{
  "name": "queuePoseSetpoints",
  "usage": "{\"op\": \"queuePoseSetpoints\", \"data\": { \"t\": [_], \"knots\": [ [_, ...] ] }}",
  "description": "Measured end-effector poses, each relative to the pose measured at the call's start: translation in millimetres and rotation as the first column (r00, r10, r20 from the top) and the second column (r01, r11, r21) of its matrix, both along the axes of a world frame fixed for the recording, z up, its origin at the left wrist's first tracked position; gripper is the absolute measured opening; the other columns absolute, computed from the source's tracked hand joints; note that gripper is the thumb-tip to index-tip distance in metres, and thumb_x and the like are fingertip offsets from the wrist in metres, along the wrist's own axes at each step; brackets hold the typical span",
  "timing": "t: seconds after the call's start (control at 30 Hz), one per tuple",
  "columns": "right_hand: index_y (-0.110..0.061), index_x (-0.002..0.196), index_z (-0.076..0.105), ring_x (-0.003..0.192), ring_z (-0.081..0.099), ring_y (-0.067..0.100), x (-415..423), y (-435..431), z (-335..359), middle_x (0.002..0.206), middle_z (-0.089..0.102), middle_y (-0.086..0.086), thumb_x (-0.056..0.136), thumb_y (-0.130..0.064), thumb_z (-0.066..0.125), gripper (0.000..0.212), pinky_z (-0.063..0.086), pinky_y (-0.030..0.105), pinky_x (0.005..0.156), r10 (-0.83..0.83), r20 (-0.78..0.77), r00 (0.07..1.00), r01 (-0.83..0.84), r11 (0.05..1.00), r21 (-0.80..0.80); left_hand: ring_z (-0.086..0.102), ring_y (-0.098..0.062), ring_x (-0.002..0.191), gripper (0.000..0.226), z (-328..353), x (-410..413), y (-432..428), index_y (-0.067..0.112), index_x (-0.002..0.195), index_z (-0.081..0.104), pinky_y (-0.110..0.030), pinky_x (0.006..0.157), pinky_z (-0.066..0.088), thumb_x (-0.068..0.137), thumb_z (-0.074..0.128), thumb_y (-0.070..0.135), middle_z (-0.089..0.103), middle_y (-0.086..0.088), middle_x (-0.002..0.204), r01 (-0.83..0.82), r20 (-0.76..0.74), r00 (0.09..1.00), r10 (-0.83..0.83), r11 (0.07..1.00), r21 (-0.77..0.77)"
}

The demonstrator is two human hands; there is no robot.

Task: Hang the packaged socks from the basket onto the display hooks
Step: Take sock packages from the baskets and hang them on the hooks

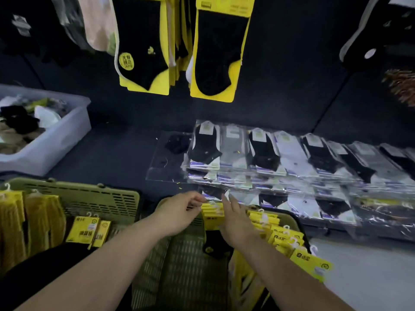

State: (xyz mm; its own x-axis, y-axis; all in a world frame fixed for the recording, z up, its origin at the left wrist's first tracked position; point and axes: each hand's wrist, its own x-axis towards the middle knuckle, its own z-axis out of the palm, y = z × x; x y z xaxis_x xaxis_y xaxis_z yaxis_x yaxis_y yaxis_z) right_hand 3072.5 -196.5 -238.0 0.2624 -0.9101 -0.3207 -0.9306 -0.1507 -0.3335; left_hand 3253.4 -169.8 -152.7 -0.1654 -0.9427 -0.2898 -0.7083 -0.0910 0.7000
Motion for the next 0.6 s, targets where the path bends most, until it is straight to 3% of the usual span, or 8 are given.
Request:
{"op": "queuePoseSetpoints", "data": {
  "t": [0.1,0.23,0.37,0.47,0.53,0.6],
  "knots": [
    [-0.019,0.151,0.004,0.147,0.005,0.03,5,-2,-23,0.16,-0.005,0.006,0.093,-0.009,0.052,0.076,0.023,0.042,0.115,0.077,-0.181,0.98,-0.096,0.99,-0.098,0.056,-0.006,0.114,0.025,-1,2,-4,0.027,0.12,0.057,-0.031,0.102,0.044,0.096,0.051,0.022,0.062,0.009,0.121,0.016,0.026,1.0,-0.017,1.0,0.015],
    [-0.019,0.135,0.032,0.131,0.032,0.025,-6,8,-37,0.146,0.031,0.004,0.091,-0.012,0.054,0.05,0.033,0.034,0.105,0.105,-0.173,0.979,-0.14,0.969,-0.205,0.054,-0.006,0.115,0.029,3,4,-7,0.028,0.125,0.053,-0.028,0.103,0.043,0.097,0.048,0.019,0.059,0.009,0.125,0.031,0.045,0.998,-0.032,0.999,0.021],
    [-0.025,0.13,0.04,0.121,0.047,0.019,-20,5,-11,0.135,0.05,-0.003,0.084,-0.019,0.069,0.055,0.041,0.027,0.091,-0.078,0.16,0.984,0.088,0.994,-0.06,0.052,-0.012,0.12,0.045,5,7,-7,0.03,0.136,0.039,-0.028,0.103,0.041,0.095,0.053,0.018,0.051,0.009,0.138,0.077,0.13,0.988,-0.084,0.995,0.06],
    [-0.028,0.121,0.055,0.115,0.052,0.013,-29,-3,38,0.124,0.053,-0.011,0.073,-0.029,0.081,0.054,0.04,0.021,0.084,-0.147,0.393,0.908,0.148,0.989,0.029,0.04,-0.022,0.133,0.081,7,8,-5,0.029,0.148,0.015,-0.034,0.109,0.036,0.086,0.067,0.029,0.031,0.0,0.153,0.043,0.14,0.988,-0.06,0.992,0.12],
    [-0.035,0.105,0.061,0.107,0.058,0.011,-31,-4,77,0.114,0.062,-0.012,0.068,-0.028,0.084,0.045,0.043,0.02,0.083,-0.149,0.546,0.824,0.128,0.989,0.076,0.035,-0.021,0.136,0.101,13,5,-3,0.029,0.149,0.009,-0.033,0.111,0.034,0.076,0.077,0.036,0.025,-0.002,0.153,0.042,0.036,0.998,-0.048,0.988,0.152],
    [-0.035,0.101,0.065,0.102,0.063,0.01,-31,-2,111,0.105,0.069,-0.011,0.067,-0.026,0.085,0.04,0.048,0.026,0.088,-0.148,0.693,0.706,0.105,0.989,0.104,0.046,-0.008,0.127,0.089,21,0,-3,0.034,0.14,0.026,-0.023,0.102,0.041,0.071,0.081,0.036,0.043,0.006,0.142,0.049,-0.183,0.983,-0.028,0.993,0.111]
  ]
}}
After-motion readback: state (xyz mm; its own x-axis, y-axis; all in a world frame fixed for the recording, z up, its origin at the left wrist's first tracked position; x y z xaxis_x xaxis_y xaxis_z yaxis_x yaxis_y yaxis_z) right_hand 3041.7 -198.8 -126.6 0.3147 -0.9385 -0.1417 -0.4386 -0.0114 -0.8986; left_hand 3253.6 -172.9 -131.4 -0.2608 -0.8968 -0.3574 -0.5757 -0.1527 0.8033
